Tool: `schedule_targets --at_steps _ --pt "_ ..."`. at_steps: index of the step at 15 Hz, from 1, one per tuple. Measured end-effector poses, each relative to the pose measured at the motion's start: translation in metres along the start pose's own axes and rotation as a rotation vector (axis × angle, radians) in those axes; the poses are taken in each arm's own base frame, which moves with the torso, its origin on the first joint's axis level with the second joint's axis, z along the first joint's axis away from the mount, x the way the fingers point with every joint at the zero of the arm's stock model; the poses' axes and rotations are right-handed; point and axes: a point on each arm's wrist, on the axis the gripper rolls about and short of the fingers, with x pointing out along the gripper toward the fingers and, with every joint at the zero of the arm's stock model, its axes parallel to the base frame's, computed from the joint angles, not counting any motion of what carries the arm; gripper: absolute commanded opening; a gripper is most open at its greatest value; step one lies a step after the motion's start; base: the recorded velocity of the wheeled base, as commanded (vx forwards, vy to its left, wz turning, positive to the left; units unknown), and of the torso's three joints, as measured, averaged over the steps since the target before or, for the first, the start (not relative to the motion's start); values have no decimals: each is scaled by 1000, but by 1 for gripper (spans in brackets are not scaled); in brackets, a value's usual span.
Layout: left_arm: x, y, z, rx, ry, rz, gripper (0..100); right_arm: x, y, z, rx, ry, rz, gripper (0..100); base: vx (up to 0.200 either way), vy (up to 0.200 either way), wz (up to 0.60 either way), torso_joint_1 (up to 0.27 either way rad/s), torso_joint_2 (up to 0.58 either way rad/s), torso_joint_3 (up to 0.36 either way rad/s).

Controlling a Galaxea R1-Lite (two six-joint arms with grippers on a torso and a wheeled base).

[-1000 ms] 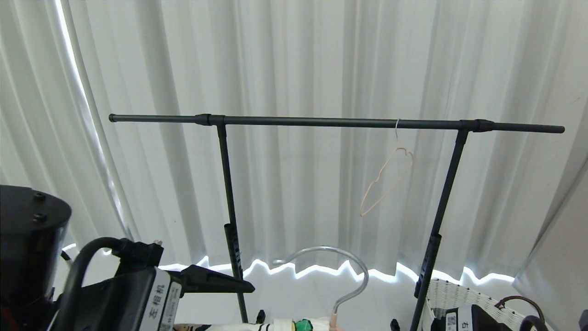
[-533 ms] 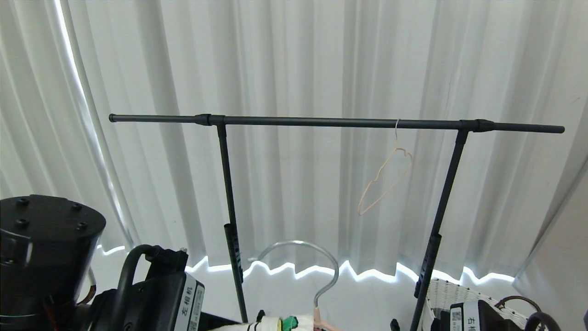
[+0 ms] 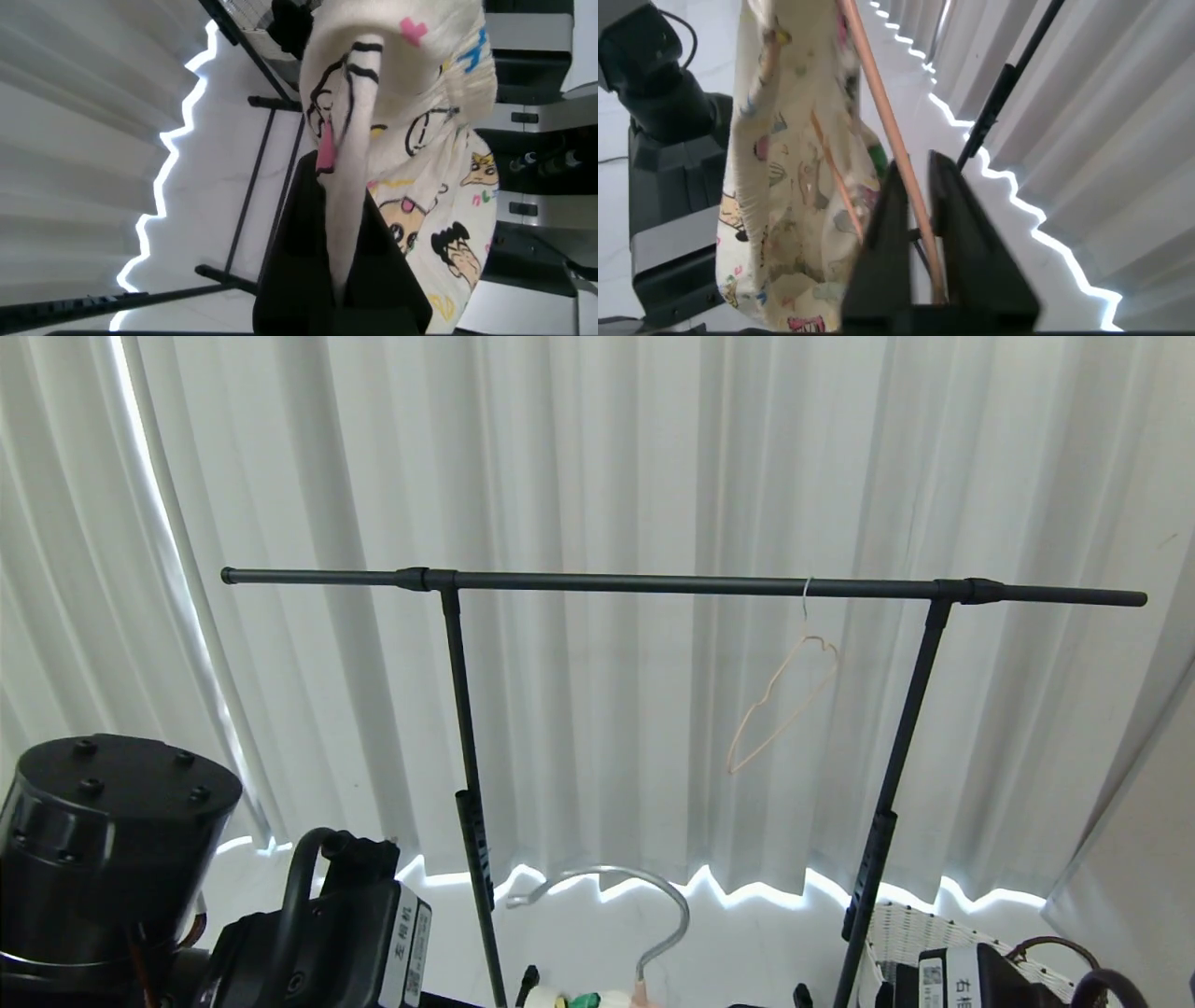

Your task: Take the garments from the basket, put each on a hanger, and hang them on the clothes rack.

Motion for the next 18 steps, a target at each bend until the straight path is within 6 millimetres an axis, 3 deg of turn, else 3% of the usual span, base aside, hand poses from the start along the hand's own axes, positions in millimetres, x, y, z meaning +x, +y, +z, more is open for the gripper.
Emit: schedule_targets --at_steps 4,10,15,18 --pt "-6 11 -9 -43 52 112 0 -4 -4 -8 -17 33 -83 100 0 0 0 0 0 0" --pt "-27 10 -24 -99 81 281 0 -7 -31 -16 19 68 -231 100 0 0 0 0 0 0" --pt "-46 31 1 -134 -74 522 0 7 -36 -4 124 18 -251 100 0 0 0 0 0 0" --pt "-49 35 10 -118 -101 535 0 28 -39 13 218 -44 -250 100 0 0 0 0 0 0"
